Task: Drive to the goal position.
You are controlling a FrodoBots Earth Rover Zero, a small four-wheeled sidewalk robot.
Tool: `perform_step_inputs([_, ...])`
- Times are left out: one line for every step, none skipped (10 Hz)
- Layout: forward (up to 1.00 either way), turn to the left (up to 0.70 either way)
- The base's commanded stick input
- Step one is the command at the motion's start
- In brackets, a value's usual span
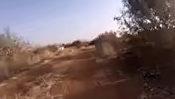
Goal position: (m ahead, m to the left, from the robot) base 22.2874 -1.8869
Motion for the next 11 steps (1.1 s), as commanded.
perform_step_inputs([0.7,0.0])
perform_step_inputs([0.7,0.0])
perform_step_inputs([0.7,0.0])
perform_step_inputs([0.7,0.0])
perform_step_inputs([0.7,0.0])
perform_step_inputs([0.7,0.0])
perform_step_inputs([0.7,0.0])
perform_step_inputs([0.7,0.0])
perform_step_inputs([0.7,0.0])
perform_step_inputs([0.7,0.0])
perform_step_inputs([0.7,0.0])
